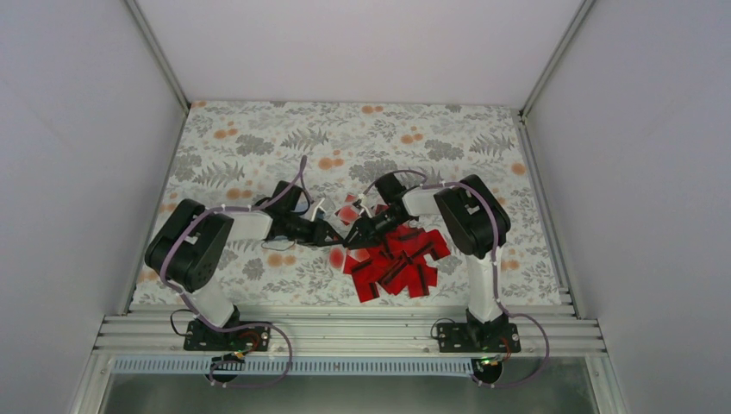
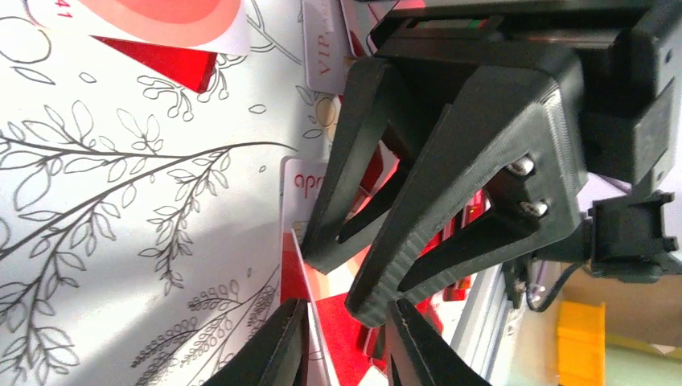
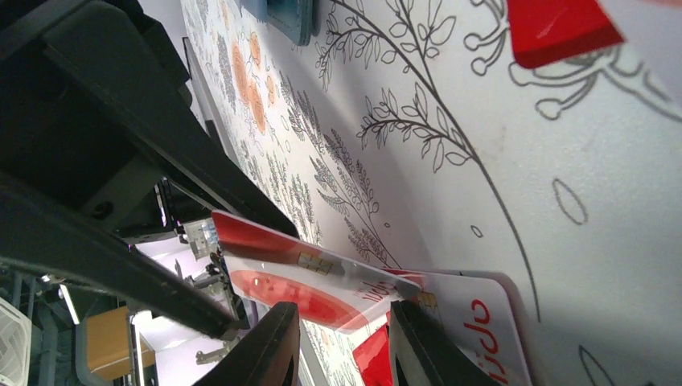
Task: Put the credit cards into the card holder
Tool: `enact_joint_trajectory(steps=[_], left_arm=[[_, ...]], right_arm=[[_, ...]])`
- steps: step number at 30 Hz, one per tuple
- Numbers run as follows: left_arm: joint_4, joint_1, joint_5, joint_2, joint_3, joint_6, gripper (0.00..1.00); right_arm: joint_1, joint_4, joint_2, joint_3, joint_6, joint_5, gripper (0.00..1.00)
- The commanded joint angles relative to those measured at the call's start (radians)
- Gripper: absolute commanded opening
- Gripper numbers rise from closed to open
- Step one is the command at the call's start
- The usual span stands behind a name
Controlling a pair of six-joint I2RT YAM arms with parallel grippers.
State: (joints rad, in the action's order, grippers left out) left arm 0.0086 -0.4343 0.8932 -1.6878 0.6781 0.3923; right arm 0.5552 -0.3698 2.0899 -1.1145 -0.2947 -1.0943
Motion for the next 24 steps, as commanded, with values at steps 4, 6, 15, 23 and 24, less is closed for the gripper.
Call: enact_joint_trajectory(steps=[4,6,15,23,24], left_arm=[[-0.061,-0.003,-0.088,0.052,0.02,-0.032,0.14],[-0.075,-0.002,-0.107,0.049,0.023,-0.034,0.1],[-0.177,-0.009,-0.163,0.026,0.098,-0.033,0.02],[-0.18,-0.039,-0.16,-0.036,0.118,-0.035,0.05],[-0.173,-0.041,-0.161,-0.036,0.113,-0.03,0.03]], right_arm=[[0.003,0.025,0.048,-0.007,-0.004,0.081,0.3],[0.002,0.026,0.047,-0.01,-0.005,0.08,0.29],[0.001,0.006,0.029,-0.02,0.007,0.083,0.3],[0.001,0.0,0.025,-0.019,0.013,0.09,0.29],[0.001,-0.001,0.021,-0.019,0.014,0.092,0.29]])
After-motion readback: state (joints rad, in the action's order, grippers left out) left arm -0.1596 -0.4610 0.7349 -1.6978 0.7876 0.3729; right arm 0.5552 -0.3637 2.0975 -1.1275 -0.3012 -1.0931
